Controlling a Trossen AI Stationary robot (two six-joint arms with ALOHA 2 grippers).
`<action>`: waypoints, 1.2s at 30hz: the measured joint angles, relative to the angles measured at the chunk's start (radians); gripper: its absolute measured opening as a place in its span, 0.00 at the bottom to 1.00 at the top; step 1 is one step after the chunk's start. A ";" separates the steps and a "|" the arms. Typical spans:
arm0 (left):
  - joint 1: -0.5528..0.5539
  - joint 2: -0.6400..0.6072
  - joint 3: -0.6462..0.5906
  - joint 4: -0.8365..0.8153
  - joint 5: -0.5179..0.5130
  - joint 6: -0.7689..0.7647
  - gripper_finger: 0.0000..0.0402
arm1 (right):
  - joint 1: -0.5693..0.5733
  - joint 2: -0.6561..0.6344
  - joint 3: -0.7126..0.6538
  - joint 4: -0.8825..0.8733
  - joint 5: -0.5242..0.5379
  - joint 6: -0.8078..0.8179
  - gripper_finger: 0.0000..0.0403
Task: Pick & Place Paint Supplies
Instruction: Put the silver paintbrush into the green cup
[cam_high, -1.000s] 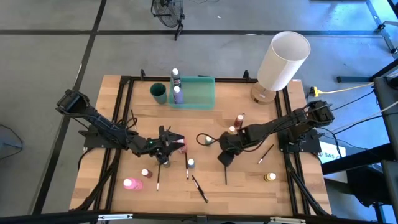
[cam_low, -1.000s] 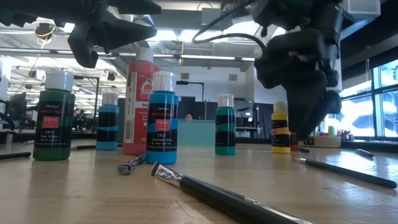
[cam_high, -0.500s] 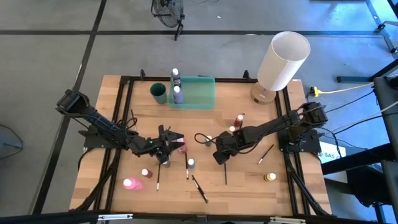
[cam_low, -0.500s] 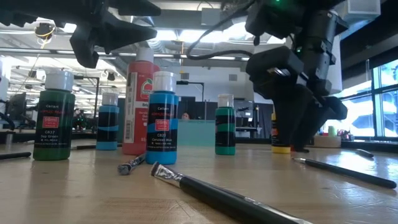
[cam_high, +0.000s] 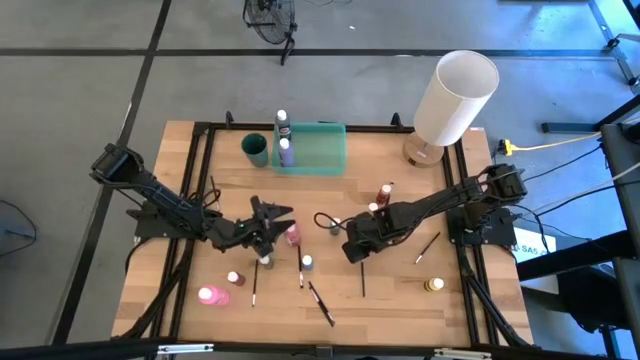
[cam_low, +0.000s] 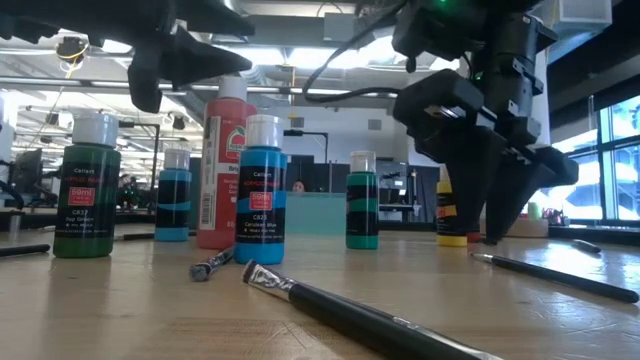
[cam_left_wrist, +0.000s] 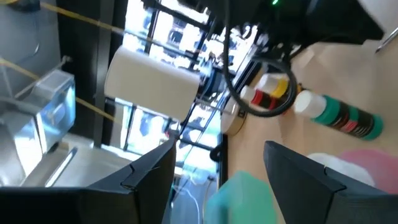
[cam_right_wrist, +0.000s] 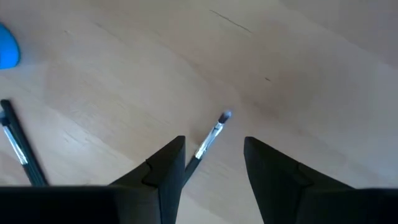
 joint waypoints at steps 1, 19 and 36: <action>0.000 0.000 0.000 0.000 -0.011 -0.007 0.59 | 0.000 0.001 0.000 -0.002 -0.004 0.019 0.42; 0.000 0.000 0.000 -0.071 -0.093 -0.060 0.59 | -0.007 0.055 0.002 0.008 -0.004 0.259 0.42; 0.000 0.000 0.000 -0.079 -0.115 -0.081 0.59 | -0.011 0.098 0.009 -0.020 -0.016 0.334 0.42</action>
